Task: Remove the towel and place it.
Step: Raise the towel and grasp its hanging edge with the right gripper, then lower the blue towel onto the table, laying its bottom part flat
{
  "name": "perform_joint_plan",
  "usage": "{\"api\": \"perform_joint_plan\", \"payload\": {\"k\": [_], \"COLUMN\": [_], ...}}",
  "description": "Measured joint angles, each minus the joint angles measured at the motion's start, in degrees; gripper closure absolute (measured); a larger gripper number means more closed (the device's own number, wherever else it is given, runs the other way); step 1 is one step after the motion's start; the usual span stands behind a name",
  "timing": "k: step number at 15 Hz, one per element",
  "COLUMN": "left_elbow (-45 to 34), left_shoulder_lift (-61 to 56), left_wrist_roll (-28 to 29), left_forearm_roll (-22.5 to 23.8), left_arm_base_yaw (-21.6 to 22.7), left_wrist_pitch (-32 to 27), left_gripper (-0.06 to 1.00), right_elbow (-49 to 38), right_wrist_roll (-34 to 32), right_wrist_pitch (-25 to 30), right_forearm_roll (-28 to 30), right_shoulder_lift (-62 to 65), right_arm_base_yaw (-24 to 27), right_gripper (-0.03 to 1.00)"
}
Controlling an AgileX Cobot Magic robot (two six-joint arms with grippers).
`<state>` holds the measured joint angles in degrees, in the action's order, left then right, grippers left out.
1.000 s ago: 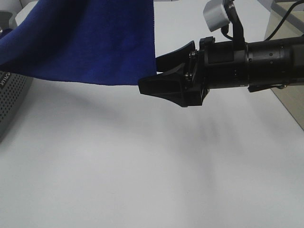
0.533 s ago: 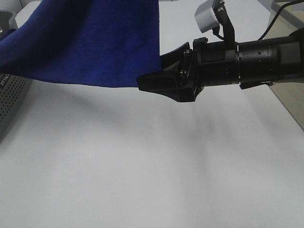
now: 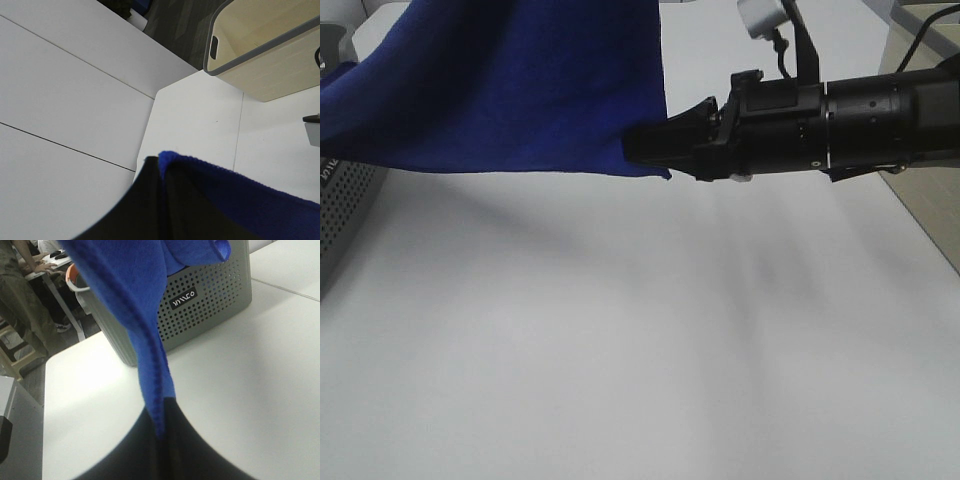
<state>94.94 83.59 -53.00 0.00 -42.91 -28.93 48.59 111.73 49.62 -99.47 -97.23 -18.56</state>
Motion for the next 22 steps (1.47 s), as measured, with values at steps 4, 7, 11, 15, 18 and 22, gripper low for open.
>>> {"api": "perform_joint_plan", "payload": {"k": [4,7,11,15,18,22], "left_elbow": [0.00,0.00,0.00,0.00,0.00,0.00], "left_shoulder_lift": [2.69,5.79,8.65,8.65,8.65,6.47], "left_wrist_roll": [0.17,0.46,0.80,1.32,1.72,3.72], "left_forearm_roll": [0.00,-2.64,-3.50,-3.67,-3.72,-3.78], "left_arm_base_yaw": [0.00,0.00,0.00,0.00,1.49,4.47], "left_wrist_pitch": [1.32,7.22,16.04,20.63,22.12,20.68], "left_gripper": [0.94,0.94,0.94,0.94,0.94,0.94], "right_elbow": [0.00,2.69,13.81,27.85,36.90,40.34], "right_wrist_roll": [-16.27,-36.96,-77.92,-90.07,-90.87,-88.29], "right_wrist_pitch": [-7.16,-11.46,-2.46,7.51,10.37,10.94], "right_forearm_roll": [7.91,29.62,75.11,92.70,94.77,95.74], "right_shoulder_lift": [6.30,10.43,15.76,16.56,16.79,16.79], "right_arm_base_yaw": [0.00,0.00,0.00,0.00,0.00,0.00], "right_gripper": [0.95,0.95,0.95,0.95,0.95,0.95]}}
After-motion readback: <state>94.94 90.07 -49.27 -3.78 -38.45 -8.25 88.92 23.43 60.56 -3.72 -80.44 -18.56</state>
